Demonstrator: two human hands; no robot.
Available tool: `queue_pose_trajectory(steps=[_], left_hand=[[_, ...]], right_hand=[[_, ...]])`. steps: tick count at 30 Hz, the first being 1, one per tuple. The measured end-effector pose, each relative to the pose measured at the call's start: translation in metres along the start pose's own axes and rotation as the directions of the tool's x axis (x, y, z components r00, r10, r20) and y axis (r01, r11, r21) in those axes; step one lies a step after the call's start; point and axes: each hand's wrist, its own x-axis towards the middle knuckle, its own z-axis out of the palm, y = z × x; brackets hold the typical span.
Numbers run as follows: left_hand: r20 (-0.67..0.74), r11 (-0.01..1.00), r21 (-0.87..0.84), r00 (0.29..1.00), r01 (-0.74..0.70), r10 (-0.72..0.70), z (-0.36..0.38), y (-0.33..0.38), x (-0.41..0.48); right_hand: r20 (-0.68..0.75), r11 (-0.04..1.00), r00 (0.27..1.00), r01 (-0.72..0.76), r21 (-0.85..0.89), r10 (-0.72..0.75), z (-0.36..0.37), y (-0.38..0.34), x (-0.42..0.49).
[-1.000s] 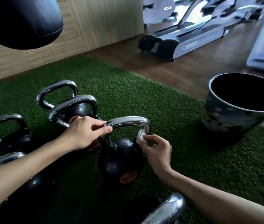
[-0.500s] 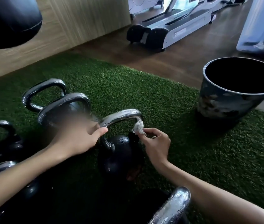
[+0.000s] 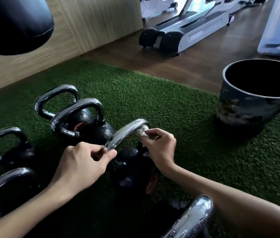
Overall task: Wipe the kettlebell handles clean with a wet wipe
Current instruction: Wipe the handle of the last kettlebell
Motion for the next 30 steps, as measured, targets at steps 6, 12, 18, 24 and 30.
queue_pose_trajectory(steps=[6,12,18,24,30], left_hand=[[-0.005,1.0,-0.022,1.0,0.014,-0.014,0.001,0.006,0.003],[-0.011,0.999,-0.006,0.999,0.049,-0.049,0.005,0.009,0.02],[-0.021,0.999,0.002,0.999,0.044,-0.044,0.009,0.01,0.031],[-0.03,1.0,0.004,0.999,0.021,-0.02,0.01,0.001,0.035],[-0.059,0.999,-0.031,0.998,-0.015,0.014,0.008,-0.001,0.035]], right_hand=[[0.08,0.997,0.996,-0.054,0.051,0.05,-0.01,-0.012,0.0],[0.142,0.999,0.989,-0.039,0.003,0.038,-0.002,-0.024,0.0],[0.155,0.995,0.984,-0.095,0.017,0.091,0.0,-0.027,0.005],[0.227,0.996,0.972,-0.072,0.042,0.061,0.004,-0.032,0.0],[0.312,0.992,0.948,-0.091,0.089,0.059,0.007,-0.034,-0.01]])
